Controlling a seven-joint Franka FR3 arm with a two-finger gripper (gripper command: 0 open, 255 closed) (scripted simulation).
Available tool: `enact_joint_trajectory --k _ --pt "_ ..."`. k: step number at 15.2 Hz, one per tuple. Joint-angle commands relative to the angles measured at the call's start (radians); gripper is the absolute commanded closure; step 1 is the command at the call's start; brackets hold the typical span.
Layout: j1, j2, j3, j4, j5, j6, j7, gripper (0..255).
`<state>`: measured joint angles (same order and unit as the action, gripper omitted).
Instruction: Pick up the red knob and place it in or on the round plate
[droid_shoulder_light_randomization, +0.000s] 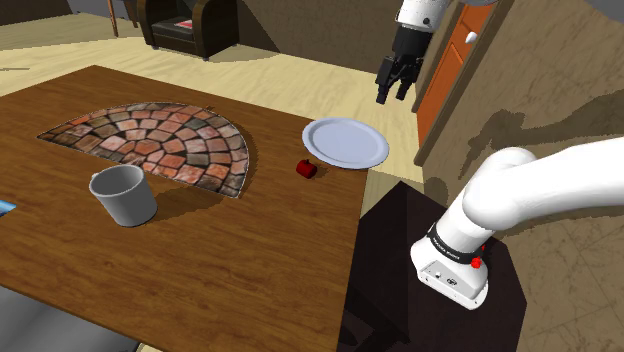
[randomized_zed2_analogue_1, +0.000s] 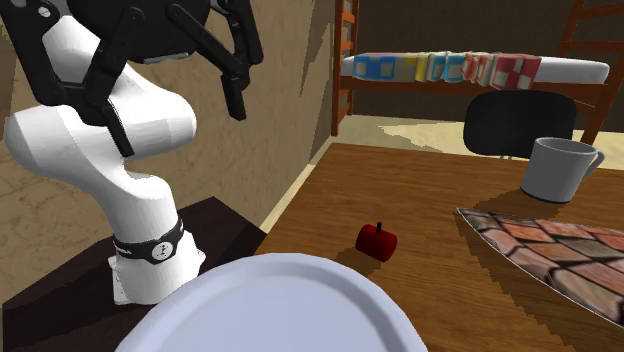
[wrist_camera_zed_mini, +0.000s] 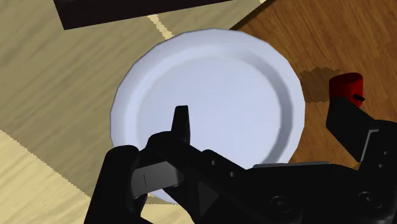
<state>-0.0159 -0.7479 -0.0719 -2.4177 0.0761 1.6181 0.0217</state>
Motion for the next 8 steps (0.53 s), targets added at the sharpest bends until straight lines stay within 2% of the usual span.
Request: enact_joint_trajectory --k 1,8 --pt "0.0 0.0 0.0 0.0 0.0 0.0 0.0 0" --pt "0.061 0.101 0.094 -0.082 0.095 0.205 0.078 0"
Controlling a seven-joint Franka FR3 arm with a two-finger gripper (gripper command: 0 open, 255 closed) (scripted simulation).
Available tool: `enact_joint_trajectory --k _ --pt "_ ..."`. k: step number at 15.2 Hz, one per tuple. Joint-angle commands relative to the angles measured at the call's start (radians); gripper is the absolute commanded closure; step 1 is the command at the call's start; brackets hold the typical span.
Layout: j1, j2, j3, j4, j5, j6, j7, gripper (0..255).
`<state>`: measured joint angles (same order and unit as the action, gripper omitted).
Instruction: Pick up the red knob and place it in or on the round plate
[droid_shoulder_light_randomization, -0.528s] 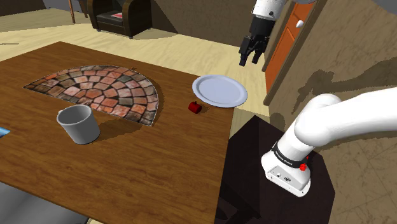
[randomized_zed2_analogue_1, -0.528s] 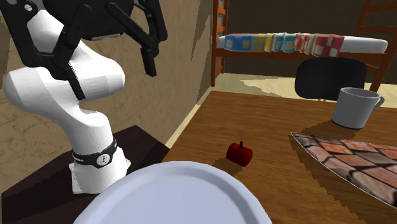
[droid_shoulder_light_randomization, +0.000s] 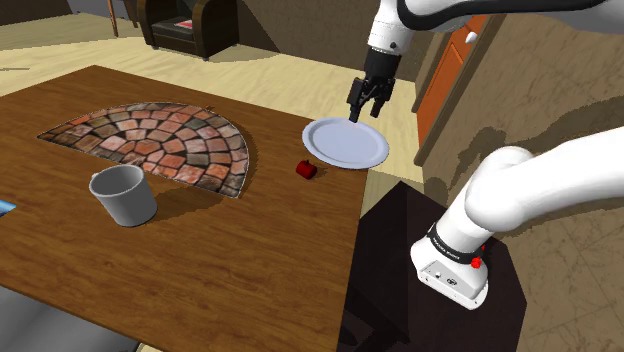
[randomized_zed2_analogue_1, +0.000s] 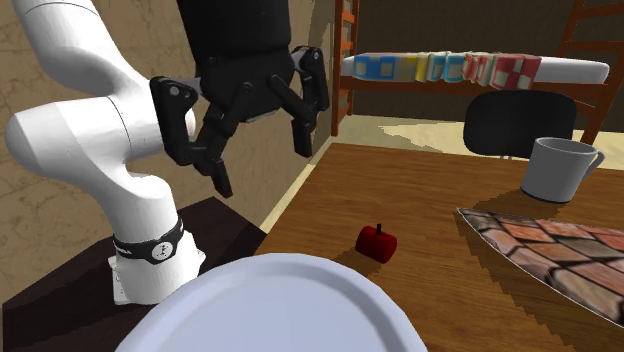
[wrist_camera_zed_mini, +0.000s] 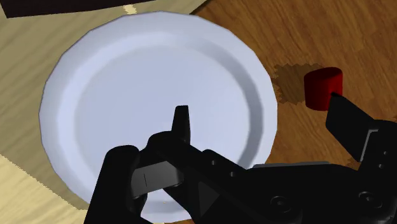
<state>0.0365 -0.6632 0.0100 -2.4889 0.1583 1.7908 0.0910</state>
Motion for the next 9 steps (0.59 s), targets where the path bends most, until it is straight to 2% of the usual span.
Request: enact_joint_trajectory --k 1,9 --pt "0.018 0.036 0.025 -0.017 0.026 0.063 0.019 0" --pt "0.088 0.241 0.13 -0.019 0.117 0.304 0.093 0"
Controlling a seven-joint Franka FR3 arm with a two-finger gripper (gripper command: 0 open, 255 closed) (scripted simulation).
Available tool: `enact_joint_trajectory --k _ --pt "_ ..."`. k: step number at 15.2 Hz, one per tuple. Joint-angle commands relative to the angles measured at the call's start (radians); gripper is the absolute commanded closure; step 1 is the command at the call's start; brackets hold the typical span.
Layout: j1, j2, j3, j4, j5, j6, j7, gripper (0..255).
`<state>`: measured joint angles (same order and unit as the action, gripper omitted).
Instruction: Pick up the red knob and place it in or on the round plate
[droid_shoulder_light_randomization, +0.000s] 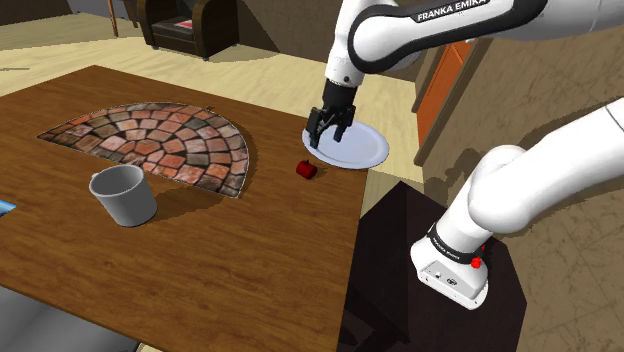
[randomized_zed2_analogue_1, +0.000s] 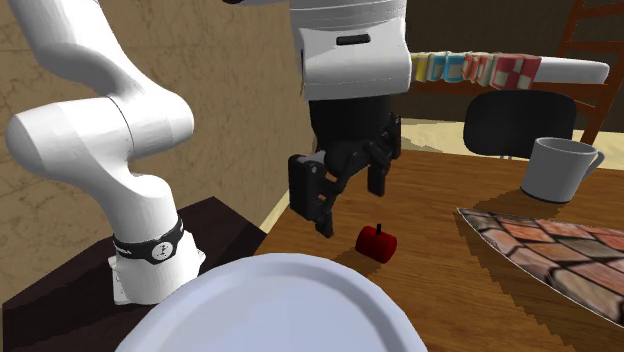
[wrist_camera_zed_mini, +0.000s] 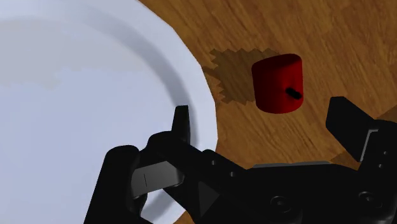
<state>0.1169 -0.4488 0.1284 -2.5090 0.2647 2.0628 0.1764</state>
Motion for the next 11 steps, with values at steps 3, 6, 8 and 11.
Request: enact_joint_trajectory --k 3,6,8,11 --pt "0.031 0.12 0.049 0.023 0.034 0.118 0.035 0" --pt "0.036 0.145 0.058 0.012 0.04 0.156 0.036 0" --pt "0.039 0.161 0.062 -0.001 0.045 0.186 0.034 0" --pt "0.045 0.194 0.071 -0.022 0.054 0.24 0.03 0"
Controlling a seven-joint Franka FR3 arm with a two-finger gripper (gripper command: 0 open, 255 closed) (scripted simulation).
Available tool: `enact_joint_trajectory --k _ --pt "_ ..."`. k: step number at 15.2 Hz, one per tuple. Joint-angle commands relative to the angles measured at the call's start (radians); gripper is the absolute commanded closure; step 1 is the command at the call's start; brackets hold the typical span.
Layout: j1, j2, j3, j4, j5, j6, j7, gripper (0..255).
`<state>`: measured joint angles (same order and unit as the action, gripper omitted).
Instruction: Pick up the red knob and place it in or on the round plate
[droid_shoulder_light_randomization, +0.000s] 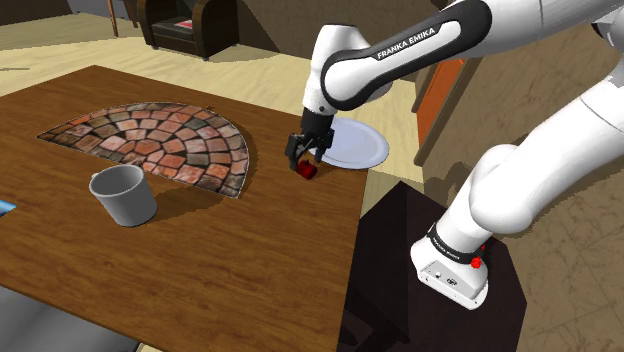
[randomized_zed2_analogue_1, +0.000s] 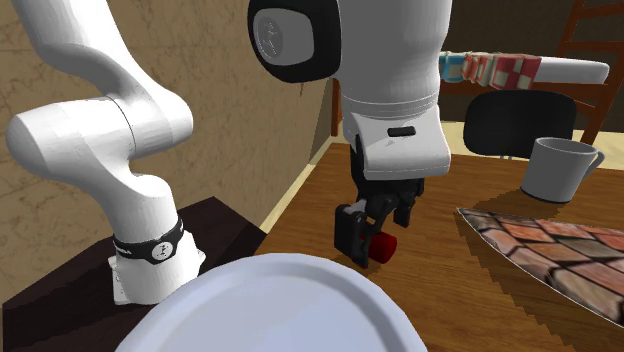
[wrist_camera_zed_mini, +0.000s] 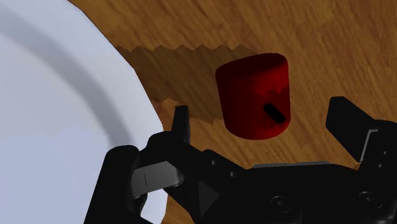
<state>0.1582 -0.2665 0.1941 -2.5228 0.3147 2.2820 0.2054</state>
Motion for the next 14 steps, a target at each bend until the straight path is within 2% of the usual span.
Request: enact_joint_trajectory --k 1,8,9,14 --pt "0.003 0.011 0.005 -0.008 0.004 0.021 0.001 0" --pt "0.003 0.011 0.005 -0.008 0.004 0.021 0.001 0" --pt "0.003 0.011 0.005 -0.008 0.004 0.021 0.001 255" --pt "0.003 0.011 0.005 -0.008 0.004 0.021 0.001 255"
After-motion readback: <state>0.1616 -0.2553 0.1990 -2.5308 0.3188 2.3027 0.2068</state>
